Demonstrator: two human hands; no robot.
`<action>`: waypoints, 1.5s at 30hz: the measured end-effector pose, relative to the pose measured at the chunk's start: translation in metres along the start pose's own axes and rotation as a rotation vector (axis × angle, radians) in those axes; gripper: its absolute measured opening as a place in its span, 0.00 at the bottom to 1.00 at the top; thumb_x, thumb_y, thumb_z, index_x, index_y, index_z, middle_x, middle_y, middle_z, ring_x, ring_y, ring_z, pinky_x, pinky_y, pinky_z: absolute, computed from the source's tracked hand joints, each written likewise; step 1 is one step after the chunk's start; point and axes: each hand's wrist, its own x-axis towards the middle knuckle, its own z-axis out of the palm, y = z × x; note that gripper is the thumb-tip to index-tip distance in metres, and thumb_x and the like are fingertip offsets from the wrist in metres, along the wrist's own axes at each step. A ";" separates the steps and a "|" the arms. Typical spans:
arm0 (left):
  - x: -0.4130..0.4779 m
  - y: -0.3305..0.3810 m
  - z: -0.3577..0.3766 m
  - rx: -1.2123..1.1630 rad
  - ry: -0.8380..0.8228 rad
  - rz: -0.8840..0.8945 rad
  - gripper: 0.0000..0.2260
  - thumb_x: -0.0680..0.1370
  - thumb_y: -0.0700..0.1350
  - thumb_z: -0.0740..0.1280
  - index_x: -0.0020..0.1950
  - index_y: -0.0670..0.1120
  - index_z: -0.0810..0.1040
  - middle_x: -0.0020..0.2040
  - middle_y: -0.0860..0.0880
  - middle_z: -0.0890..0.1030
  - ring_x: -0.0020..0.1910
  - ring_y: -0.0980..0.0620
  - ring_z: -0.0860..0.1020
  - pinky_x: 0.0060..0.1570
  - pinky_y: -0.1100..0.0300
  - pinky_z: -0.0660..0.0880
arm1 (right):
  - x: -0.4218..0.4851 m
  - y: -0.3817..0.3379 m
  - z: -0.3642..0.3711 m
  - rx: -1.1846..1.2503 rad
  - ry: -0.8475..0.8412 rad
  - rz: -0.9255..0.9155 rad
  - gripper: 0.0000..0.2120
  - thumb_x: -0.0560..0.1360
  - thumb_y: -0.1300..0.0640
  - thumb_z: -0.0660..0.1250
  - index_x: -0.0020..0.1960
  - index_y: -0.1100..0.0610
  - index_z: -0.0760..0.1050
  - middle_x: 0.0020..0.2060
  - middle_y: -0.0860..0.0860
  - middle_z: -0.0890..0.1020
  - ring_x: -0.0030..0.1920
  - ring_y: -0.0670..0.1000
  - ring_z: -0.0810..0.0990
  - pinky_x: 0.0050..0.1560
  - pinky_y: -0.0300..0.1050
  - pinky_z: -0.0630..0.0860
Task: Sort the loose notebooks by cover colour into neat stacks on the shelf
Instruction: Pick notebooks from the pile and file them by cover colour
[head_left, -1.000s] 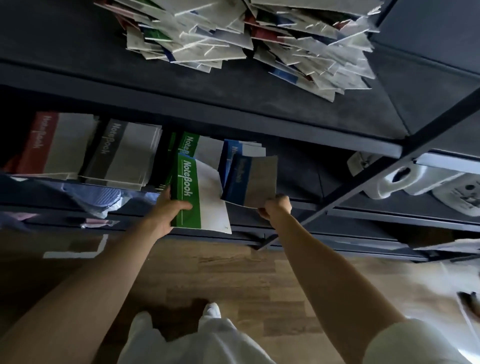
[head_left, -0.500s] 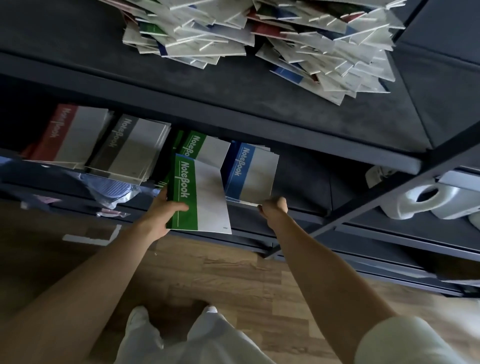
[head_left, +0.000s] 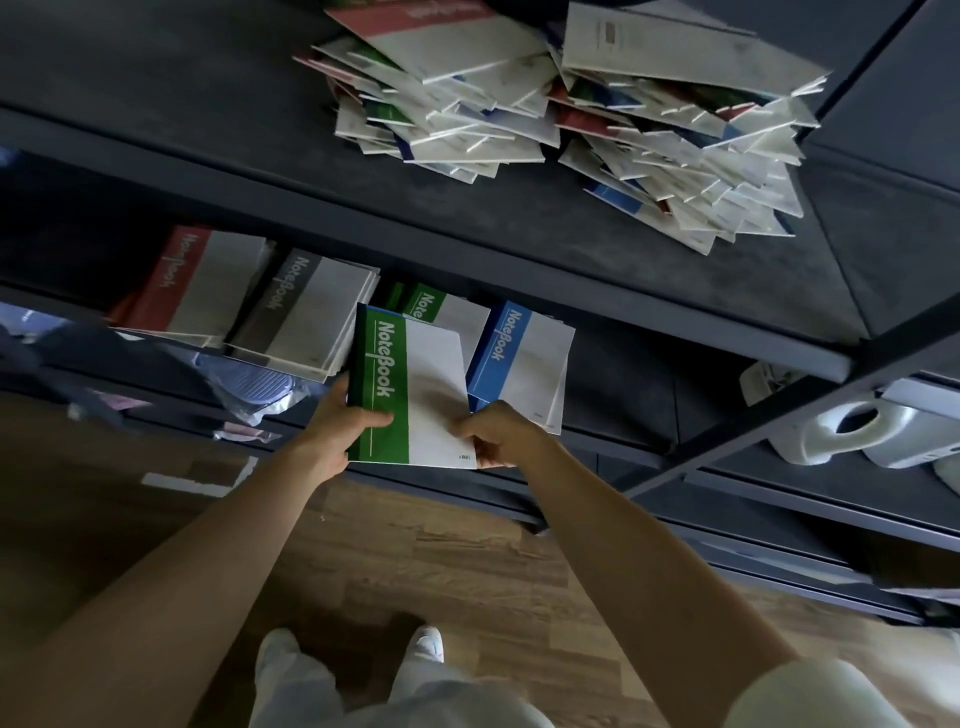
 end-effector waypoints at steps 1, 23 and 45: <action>0.000 0.002 -0.007 -0.017 0.001 0.011 0.28 0.72 0.27 0.66 0.70 0.45 0.67 0.60 0.43 0.78 0.55 0.44 0.76 0.49 0.49 0.73 | 0.000 -0.003 0.007 0.028 0.023 -0.018 0.16 0.73 0.66 0.69 0.58 0.64 0.69 0.49 0.60 0.78 0.48 0.57 0.79 0.45 0.53 0.79; 0.034 0.034 -0.115 -0.003 -0.010 -0.074 0.25 0.74 0.28 0.64 0.68 0.45 0.67 0.55 0.44 0.76 0.54 0.44 0.74 0.50 0.47 0.73 | 0.017 -0.029 0.068 0.252 0.494 -0.020 0.09 0.76 0.70 0.59 0.51 0.59 0.71 0.47 0.59 0.76 0.39 0.55 0.76 0.21 0.38 0.73; 0.038 0.046 -0.157 0.067 -0.092 -0.112 0.17 0.80 0.37 0.61 0.63 0.55 0.66 0.52 0.51 0.73 0.55 0.47 0.72 0.32 0.57 0.77 | 0.042 -0.018 0.083 0.091 0.653 0.042 0.07 0.77 0.65 0.59 0.53 0.60 0.71 0.46 0.57 0.75 0.45 0.55 0.75 0.43 0.47 0.76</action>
